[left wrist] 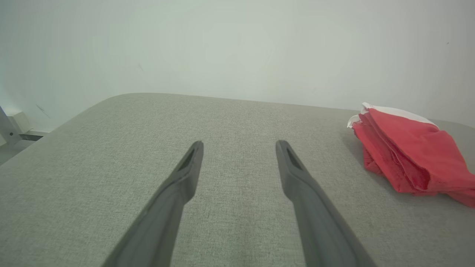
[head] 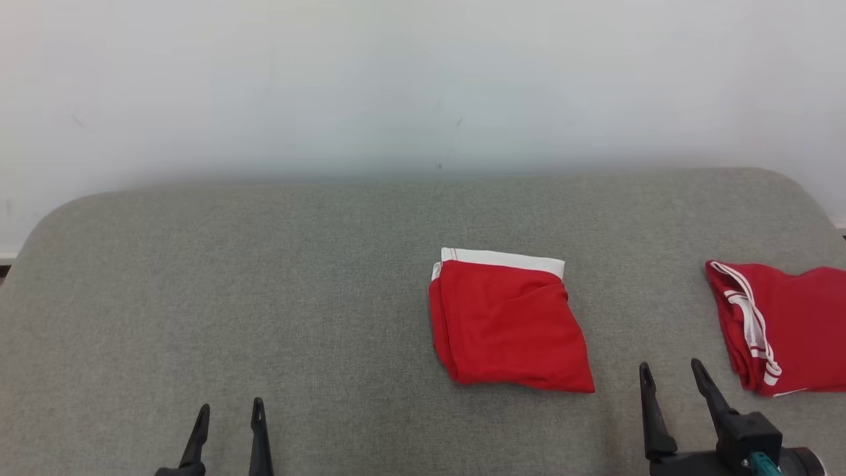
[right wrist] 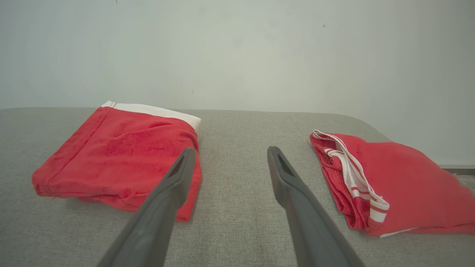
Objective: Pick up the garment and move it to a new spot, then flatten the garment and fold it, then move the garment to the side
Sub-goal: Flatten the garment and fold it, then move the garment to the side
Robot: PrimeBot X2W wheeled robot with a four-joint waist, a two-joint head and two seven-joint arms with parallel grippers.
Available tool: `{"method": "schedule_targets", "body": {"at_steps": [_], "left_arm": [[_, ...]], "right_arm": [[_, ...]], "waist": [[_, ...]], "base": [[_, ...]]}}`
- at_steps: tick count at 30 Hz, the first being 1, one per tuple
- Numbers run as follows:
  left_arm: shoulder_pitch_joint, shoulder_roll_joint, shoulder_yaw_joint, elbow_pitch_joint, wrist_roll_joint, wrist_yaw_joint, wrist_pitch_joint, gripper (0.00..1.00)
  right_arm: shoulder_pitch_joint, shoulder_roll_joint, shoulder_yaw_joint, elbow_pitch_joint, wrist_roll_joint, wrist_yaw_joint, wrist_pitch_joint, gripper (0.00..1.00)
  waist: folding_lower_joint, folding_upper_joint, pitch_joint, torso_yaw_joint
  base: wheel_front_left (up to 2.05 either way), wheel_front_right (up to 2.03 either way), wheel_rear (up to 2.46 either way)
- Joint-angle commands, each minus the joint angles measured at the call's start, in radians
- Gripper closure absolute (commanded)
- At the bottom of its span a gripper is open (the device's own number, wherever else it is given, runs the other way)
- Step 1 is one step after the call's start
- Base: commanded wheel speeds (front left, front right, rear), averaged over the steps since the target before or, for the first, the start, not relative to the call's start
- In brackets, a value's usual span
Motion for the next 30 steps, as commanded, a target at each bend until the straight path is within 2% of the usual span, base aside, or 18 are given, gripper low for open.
{"method": "schedule_targets", "body": {"at_steps": [1, 9, 30], "left_arm": [[0.01, 0.002, 0.008, 0.01, -0.002, -0.005, -0.003, 0.0], [0.016, 0.001, 0.048, 0.055, 0.008, -0.013, -0.003, 0.0], [0.02, -0.002, 0.089, 0.036, 0.03, -0.027, -0.003, 0.0]], "right_arm": [[0.015, 0.003, 0.001, 0.005, -0.004, -0.003, -0.007, 0.0], [0.025, 0.006, 0.012, 0.046, -0.011, -0.003, -0.016, 0.0], [-0.002, 0.008, 0.023, 0.059, 0.0, -0.003, -0.026, 0.0]], "waist": [[0.0001, 0.0, -0.011, -0.01], [0.0001, 0.0, -0.034, -0.026], [0.0001, 0.0, -0.017, -0.032]], "base": [[0.0, 0.0, 0.0], [0.0, 0.0, 0.0], [0.0, 0.0, 0.0]]}}
